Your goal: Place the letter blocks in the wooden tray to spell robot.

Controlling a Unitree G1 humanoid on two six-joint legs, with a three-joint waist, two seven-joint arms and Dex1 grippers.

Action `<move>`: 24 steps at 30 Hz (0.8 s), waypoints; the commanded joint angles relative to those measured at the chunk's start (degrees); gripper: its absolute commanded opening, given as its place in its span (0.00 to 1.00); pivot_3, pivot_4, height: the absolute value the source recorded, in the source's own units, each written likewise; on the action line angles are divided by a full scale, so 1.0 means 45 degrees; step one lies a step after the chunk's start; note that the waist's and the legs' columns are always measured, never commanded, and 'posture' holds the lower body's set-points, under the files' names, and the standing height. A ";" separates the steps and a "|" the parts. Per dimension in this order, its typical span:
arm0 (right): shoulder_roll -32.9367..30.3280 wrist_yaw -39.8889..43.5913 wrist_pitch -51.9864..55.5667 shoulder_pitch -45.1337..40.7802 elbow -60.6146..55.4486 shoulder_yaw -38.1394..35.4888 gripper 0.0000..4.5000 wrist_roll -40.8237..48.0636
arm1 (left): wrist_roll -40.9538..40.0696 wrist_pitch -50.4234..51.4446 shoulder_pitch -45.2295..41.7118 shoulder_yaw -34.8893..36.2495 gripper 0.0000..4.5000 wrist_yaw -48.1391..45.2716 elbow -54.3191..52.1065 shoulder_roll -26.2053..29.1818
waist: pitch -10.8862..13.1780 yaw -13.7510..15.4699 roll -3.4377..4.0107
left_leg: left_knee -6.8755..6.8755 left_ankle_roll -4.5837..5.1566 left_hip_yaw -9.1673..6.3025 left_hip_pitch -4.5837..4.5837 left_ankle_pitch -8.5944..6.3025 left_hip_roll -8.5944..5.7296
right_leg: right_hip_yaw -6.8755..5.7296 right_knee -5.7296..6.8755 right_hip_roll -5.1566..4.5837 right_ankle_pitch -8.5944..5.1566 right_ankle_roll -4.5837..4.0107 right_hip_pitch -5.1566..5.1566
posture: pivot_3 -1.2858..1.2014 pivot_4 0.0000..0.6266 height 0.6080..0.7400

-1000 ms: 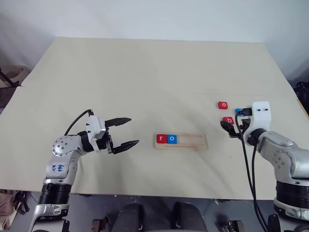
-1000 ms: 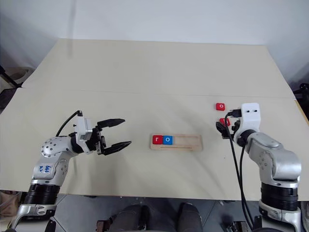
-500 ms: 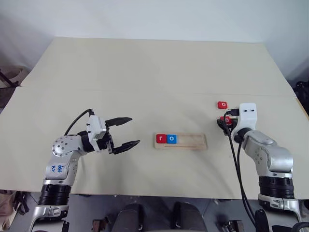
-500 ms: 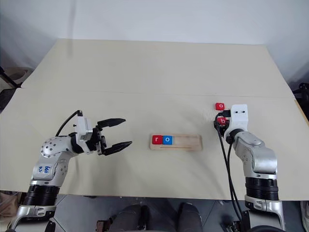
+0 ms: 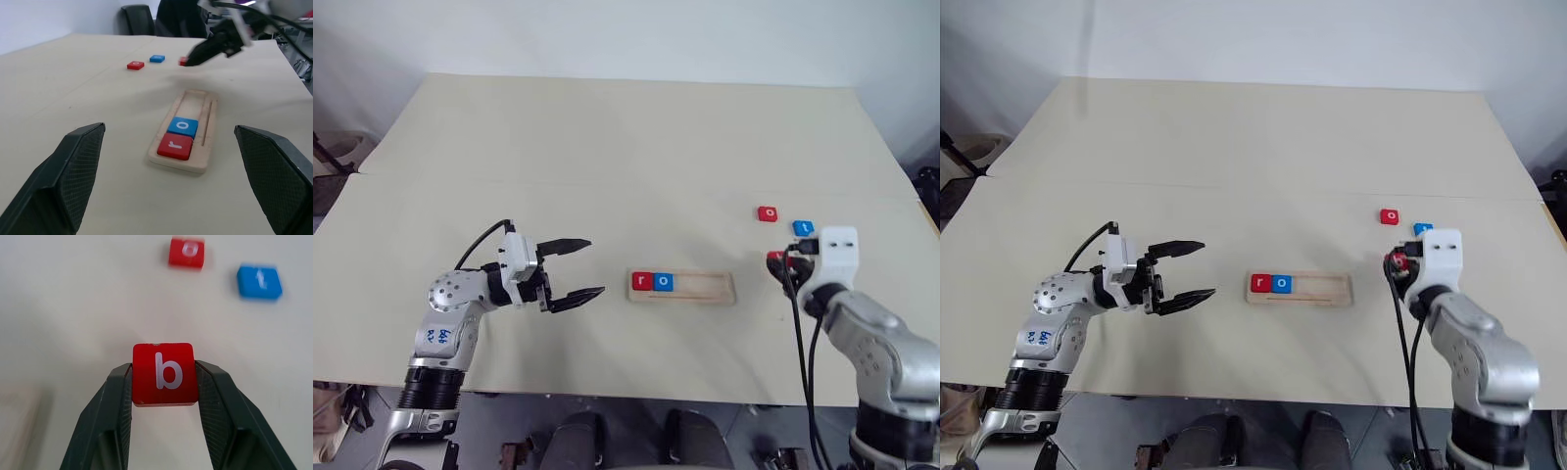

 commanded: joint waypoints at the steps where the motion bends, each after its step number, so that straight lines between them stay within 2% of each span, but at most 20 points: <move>1: 0.0759 -0.0388 0.0412 0.0647 -0.1508 -0.0625 0.35 0.0314 | -0.0210 -0.0239 -0.0359 -0.0127 1.00 -0.0488 0.0174 -0.0054 | -0.0001 -0.0032 0.0000 | 0.0000 0.0000 -0.0002 0.0003 0.0000 0.0001 | -0.0001 0.0004 0.0003 0.0000 0.0000 0.0000 | 0.52 0.24 1.00; 5: 0.1050 -0.0327 0.0057 0.0820 -0.1329 -0.0420 0.35 0.0193 | -0.0173 -0.0313 -0.0624 -0.0196 1.00 -0.0665 0.0422 -0.0138 | -0.0001 -0.0060 0.0001 | -0.0005 -0.0001 0.0008 0.0004 0.0000 0.0002 | 0.0010 0.0012 0.0009 0.0000 -0.0001 -0.0019 | 0.52 0.24 1.00; 10: 0.0484 0.0569 0.0026 0.0728 -0.0904 -0.0417 0.70 0.0578 | -0.0136 -0.0381 -0.0671 -0.0160 1.00 -0.0633 0.0444 -0.0182 | 0.0000 -0.0053 0.0000 | -0.0004 -0.0001 0.0011 0.0004 0.0000 0.0000 | 0.0014 0.0009 0.0007 0.0000 -0.0001 -0.0019 | 0.52 0.24 1.00; 13: -0.1868 0.2566 -0.0389 0.1351 -0.0442 -0.0739 0.93 0.0743 | -0.0174 -0.0397 -0.0338 0.0008 1.00 -0.0541 0.0256 -0.0068 | 0.0000 0.0002 0.0002 | -0.0003 0.0001 0.0016 0.0002 0.0000 -0.0005 | 0.0017 0.0006 0.0004 0.0000 0.0000 -0.0018 | 0.52 0.24 1.00; 14: -0.3138 0.3671 -0.0968 0.1766 -0.0042 -0.0744 0.99 0.0615 | -0.0172 -0.0425 -0.0186 0.0059 1.00 -0.0533 0.0211 -0.0011 | 0.0000 0.0003 0.0001 | -0.0002 0.0011 0.0014 0.0000 -0.0004 -0.0006 | 0.0017 0.0002 -0.0005 0.0000 0.0000 -0.0016 | 0.52 0.24 1.00; 17: -0.6008 0.6914 -0.4151 0.2810 0.1423 -0.0409 0.99 -0.0154 | -0.0176 -0.0478 0.0059 0.0114 1.00 -0.0548 0.0099 0.0074 | 0.0002 0.0002 -0.0007 | -0.0006 0.0024 0.0026 0.0001 -0.0012 -0.0018 | 0.0019 -0.0030 -0.0004 0.0001 0.0004 -0.0010 | 0.52 0.24 1.00; 19: -0.7138 0.8939 -0.6731 0.3059 0.2630 0.0031 0.99 -0.0630 | -0.0177 -0.0504 0.0092 0.0077 1.00 -0.0615 0.0040 0.0106 | 0.0006 -0.0011 -0.0013 | -0.0006 0.0023 0.0028 0.0009 -0.0011 -0.0006 | 0.0012 -0.0029 0.0007 0.0001 0.0003 0.0001 | 0.52 0.24 1.00; 21: -0.7875 1.0588 -0.8835 0.2937 0.3979 0.0562 0.99 -0.1021 | -0.0184 -0.0546 0.0082 0.0001 1.00 -0.0796 0.0011 0.0162 | 0.0007 -0.0066 -0.0015 | -0.0009 0.0017 0.0033 0.0025 -0.0008 0.0002 | 0.0014 -0.0024 0.0010 0.0002 0.0003 0.0012 | 0.52 0.24 1.00; 24: -0.8386 1.2319 -1.0913 0.1442 0.6787 0.1656 0.99 -0.1456 | -0.0220 -0.0606 0.0026 -0.0151 1.00 -0.1147 -0.0102 0.0203 | 0.0010 -0.0081 -0.0022 | -0.0010 0.0017 0.0034 0.0053 -0.0007 0.0006 | 0.0011 -0.0037 0.0011 0.0002 0.0003 0.0046 | 0.52 0.24 1.00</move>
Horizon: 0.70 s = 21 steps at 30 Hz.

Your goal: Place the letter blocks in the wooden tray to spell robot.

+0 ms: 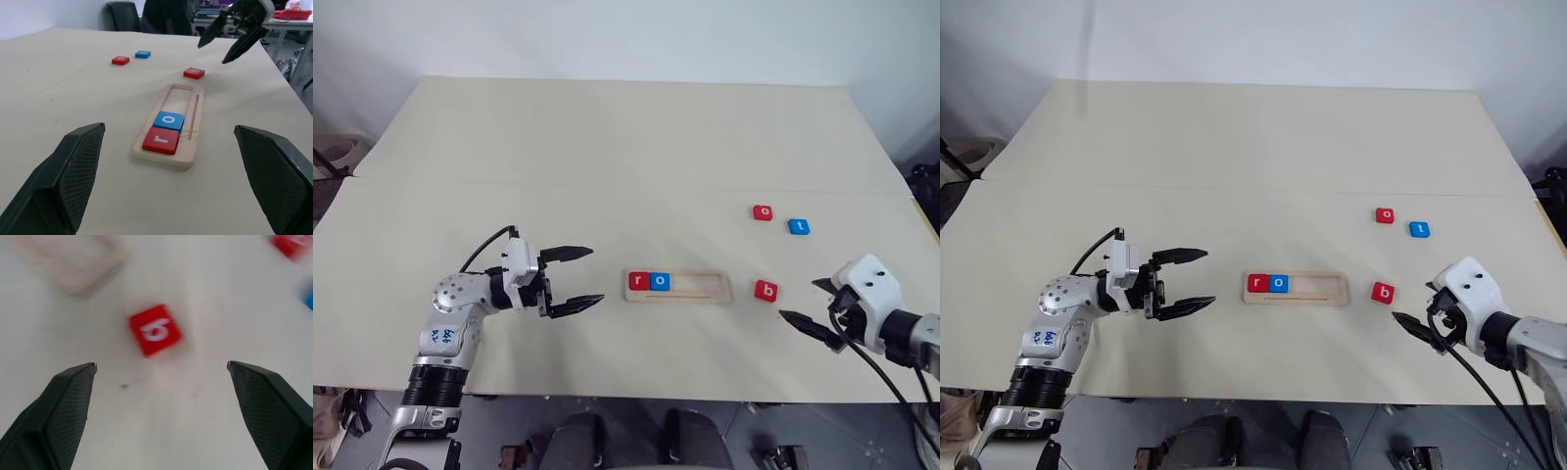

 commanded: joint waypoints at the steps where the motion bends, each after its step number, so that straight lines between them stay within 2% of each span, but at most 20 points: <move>1: -0.0353 0.1983 -0.2552 -0.1747 0.2898 0.1102 0.99 -0.0596 | -0.0228 -0.0203 -0.0080 -0.0099 1.00 -0.0456 -0.0549 0.0165 | 0.0001 0.0008 -0.0002 | 0.0008 0.0000 -0.0001 0.0003 0.0000 -0.0001 | -0.0001 -0.0003 0.0000 0.0000 0.0000 0.0009 | 0.52 0.24 1.00; 4: -0.0100 0.2798 -0.3438 -0.3780 0.5268 0.2301 0.99 -0.1202 | -0.0296 -0.0126 -0.0074 -0.0372 1.00 -0.0791 -0.0815 0.0167 | 0.0002 0.0012 -0.0001 | 0.0019 -0.0001 -0.0012 -0.0001 0.0001 -0.0001 | -0.0012 -0.0006 -0.0004 0.0000 0.0001 0.0017 | 0.52 0.24 1.00; 11: 0.0158 0.4139 -0.3639 -0.5623 0.7423 0.3709 0.99 -0.1659 | -0.0298 -0.0055 -0.0073 -0.0661 1.00 -0.0992 -0.1055 0.0087 | 0.0002 0.0116 -0.0001 | 0.0033 -0.0002 -0.0072 -0.0013 0.0001 0.0015 | -0.0071 -0.0040 -0.0009 0.0002 0.0005 0.0067 | 0.52 0.24 1.00; 14: 0.0236 0.4382 -0.3594 -0.5873 0.7708 0.3905 0.85 -0.1690 | -0.0305 -0.0055 -0.0067 -0.0667 1.00 -0.0954 -0.1058 0.0092 | 0.0001 0.0067 0.0000 | 0.0039 -0.0003 -0.0086 -0.0006 0.0002 0.0016 | -0.0081 -0.0042 -0.0007 0.0003 0.0005 0.0084 | 0.52 0.24 1.00; 21: 0.0449 0.4411 -0.3710 -0.6032 0.7471 0.3831 0.33 -0.1637 | -0.0266 -0.0140 -0.0109 -0.0587 1.00 -0.0790 -0.0948 0.0050 | 0.0001 0.0063 0.0001 | 0.0042 -0.0004 -0.0099 -0.0004 0.0002 0.0019 | -0.0090 -0.0042 -0.0008 0.0002 0.0005 0.0092 | 0.52 0.24 1.00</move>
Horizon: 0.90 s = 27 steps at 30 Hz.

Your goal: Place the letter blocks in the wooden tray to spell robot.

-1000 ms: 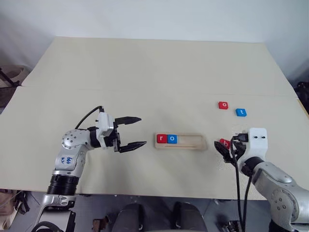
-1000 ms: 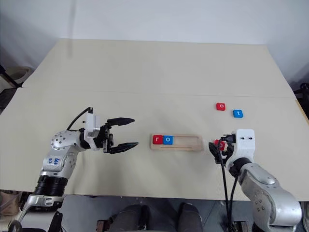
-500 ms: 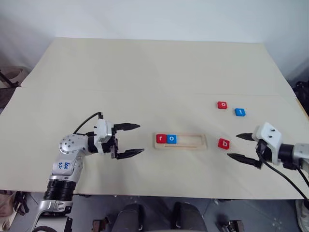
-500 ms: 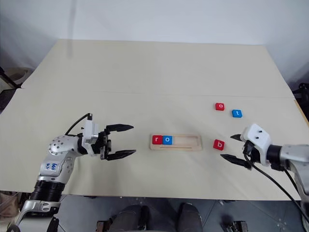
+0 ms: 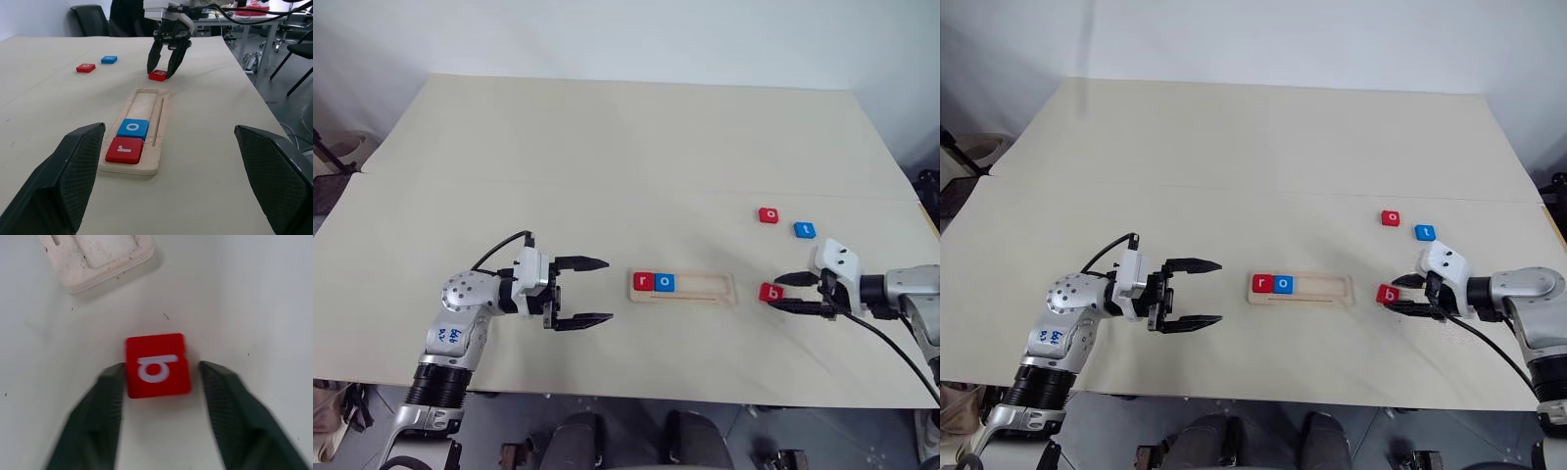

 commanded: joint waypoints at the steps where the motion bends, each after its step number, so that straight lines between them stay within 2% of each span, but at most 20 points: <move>1: 0.0051 0.0231 -0.0068 -0.0133 -0.0512 -0.0090 0.33 0.0144 | -0.0189 -0.0140 -0.0099 0.0129 1.00 0.0082 -0.0340 -0.0010 | 0.0000 -0.0008 0.0000 | 0.0000 0.0000 -0.0001 0.0000 0.0000 0.0000 | -0.0002 0.0000 0.0001 0.0000 0.0000 0.0000 | 0.52 0.24 1.00; 6: -0.0035 0.1195 0.0657 -0.0679 -0.2533 0.0257 0.33 0.0718 | -0.0108 -0.0258 -0.0039 0.0174 1.00 0.0239 -0.0249 -0.0012 | 0.0000 -0.0019 0.0001 | -0.0001 -0.0001 -0.0002 -0.0001 0.0000 0.0003 | 0.0001 0.0000 0.0000 0.0000 0.0000 -0.0003 | 0.52 0.24 1.00; 12: 0.0664 0.1340 0.2490 -0.2417 -0.3803 0.2151 0.33 0.0174 | -0.0155 -0.0127 0.0209 0.0183 1.00 0.0498 -0.0440 -0.0026 | 0.0000 -0.0034 0.0001 | 0.0001 -0.0005 -0.0009 -0.0002 0.0000 0.0017 | 0.0000 0.0001 0.0001 0.0000 0.0000 -0.0006 | 0.52 0.24 1.00; 19: 0.2132 0.1334 0.2217 -0.3962 -0.2985 0.3930 0.33 -0.0914 | -0.0097 -0.0090 0.0507 0.0090 1.00 0.0840 -0.0811 -0.0091 | 0.0000 0.0008 0.0001 | 0.0017 -0.0004 -0.0027 -0.0018 0.0000 0.0007 | -0.0002 0.0002 -0.0004 0.0000 0.0000 -0.0007 | 0.52 0.24 1.00; 27: 0.2779 0.1486 0.1498 -0.4815 -0.1877 0.4249 0.33 -0.1402 | -0.0107 -0.0135 0.0893 0.0237 1.00 0.1214 -0.1147 -0.0002 | 0.0000 -0.0051 0.0002 | 0.0015 -0.0006 -0.0021 -0.0019 0.0000 -0.0006 | 0.0000 0.0003 0.0004 0.0000 0.0001 -0.0013 | 0.52 0.24 1.00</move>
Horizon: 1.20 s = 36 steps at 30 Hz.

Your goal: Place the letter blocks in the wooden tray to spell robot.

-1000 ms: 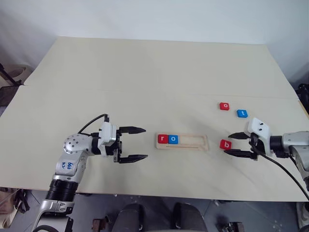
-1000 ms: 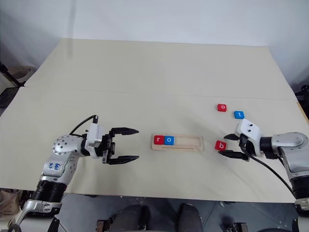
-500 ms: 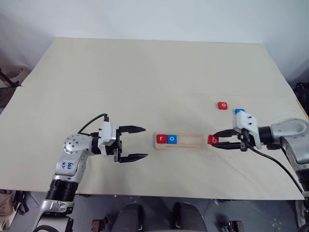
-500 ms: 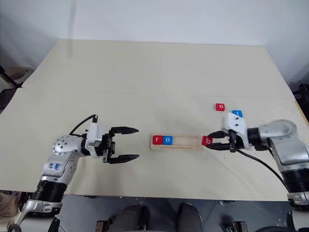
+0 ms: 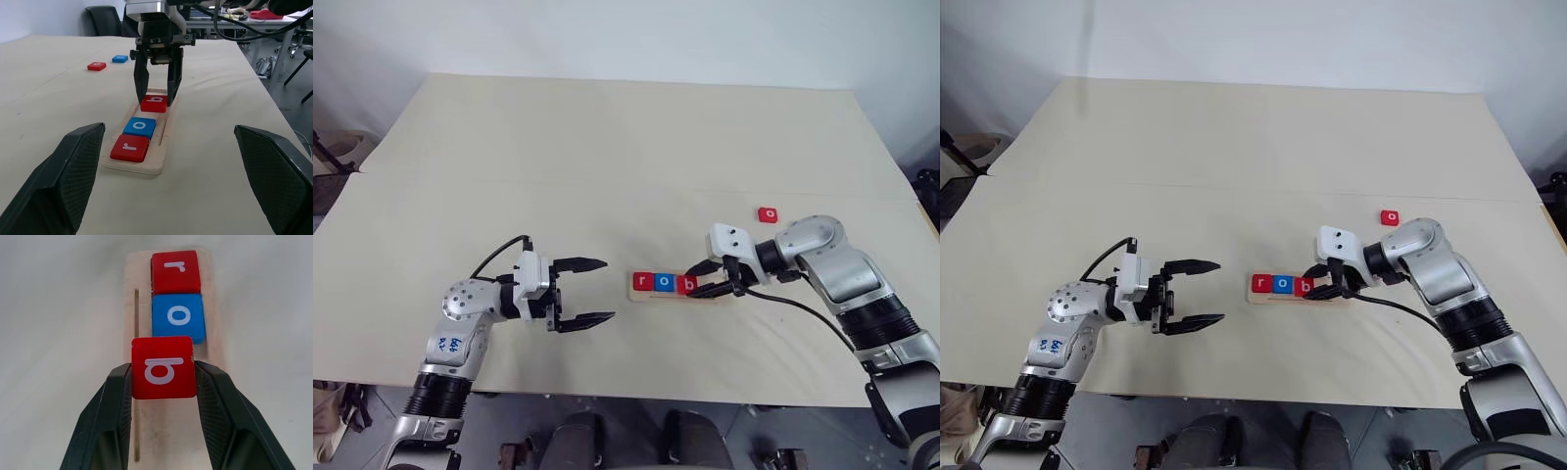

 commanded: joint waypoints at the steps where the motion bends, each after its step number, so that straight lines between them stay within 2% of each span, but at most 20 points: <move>1: 0.0111 0.0142 -0.0444 -0.0360 0.0251 -0.0101 0.33 -0.0186 | -0.0112 -0.0122 0.0272 0.0211 1.00 0.0192 -0.0652 0.0102 | 0.0000 0.0005 0.0000 | 0.0001 0.0000 0.0000 0.0000 0.0000 -0.0001 | 0.0000 0.0000 0.0000 0.0000 0.0000 0.0001 | 0.52 0.24 1.00; 14: 0.0624 0.0129 -0.1083 -0.0835 0.1440 -0.0097 0.33 -0.0789 | -0.0123 -0.0203 0.0489 0.0246 1.00 0.0464 -0.0799 0.0130 | 0.0001 -0.0005 0.0001 | -0.0004 0.0000 0.0002 0.0000 0.0000 -0.0003 | 0.0002 0.0000 0.0000 0.0000 0.0000 -0.0002 | 0.52 0.24 1.00; 20: 0.0623 0.0062 -0.0694 -0.0704 0.0910 -0.0563 0.77 -0.0367 | -0.0126 -0.0258 0.0447 0.0226 1.00 0.0469 -0.0730 0.0077 | 0.0001 0.0001 0.0001 | -0.0005 0.0000 0.0001 0.0000 0.0000 -0.0002 | 0.0002 0.0000 0.0000 0.0000 0.0000 -0.0003 | 0.52 0.24 1.00; 23: 0.0159 0.0376 -0.0189 -0.0364 0.0021 -0.1125 1.00 0.0293 | -0.0124 -0.0308 0.0383 0.0199 1.00 0.0395 -0.0570 0.0050 | 0.0001 0.0017 0.0002 | -0.0005 0.0000 0.0001 -0.0001 0.0000 0.0002 | 0.0002 0.0000 -0.0001 0.0000 0.0000 -0.0004 | 0.52 0.24 1.00; 28: -0.0530 0.0294 0.0068 0.0373 -0.0582 -0.1701 1.00 0.0575 | -0.0100 -0.0380 0.0208 0.0142 1.00 0.0293 -0.0314 -0.0016 | 0.0001 0.0040 0.0001 | -0.0005 0.0000 -0.0004 0.0000 0.0000 -0.0004 | 0.0000 -0.0001 -0.0003 0.0000 0.0000 0.0002 | 0.52 0.24 1.00; 31: -0.0826 -0.0067 -0.0165 0.0996 -0.0555 -0.1811 0.85 0.0317 | -0.0076 -0.0439 0.0099 0.0090 1.00 0.0202 -0.0143 -0.0068 | 0.0001 0.0019 0.0002 | -0.0009 0.0000 0.0003 0.0000 0.0000 -0.0016 | 0.0001 -0.0001 -0.0002 0.0000 0.0000 0.0000 | 0.52 0.24 1.00; 36: -0.0555 -0.0749 -0.0418 0.1293 -0.0355 -0.1526 0.46 -0.0101 | -0.0047 -0.0499 -0.0126 0.0015 1.00 0.0115 0.0104 -0.0135 | 0.0001 -0.0005 0.0002 | -0.0014 -0.0001 0.0012 0.0003 0.0000 -0.0018 | 0.0005 -0.0001 -0.0001 0.0000 0.0000 -0.0005 | 0.52 0.24 1.00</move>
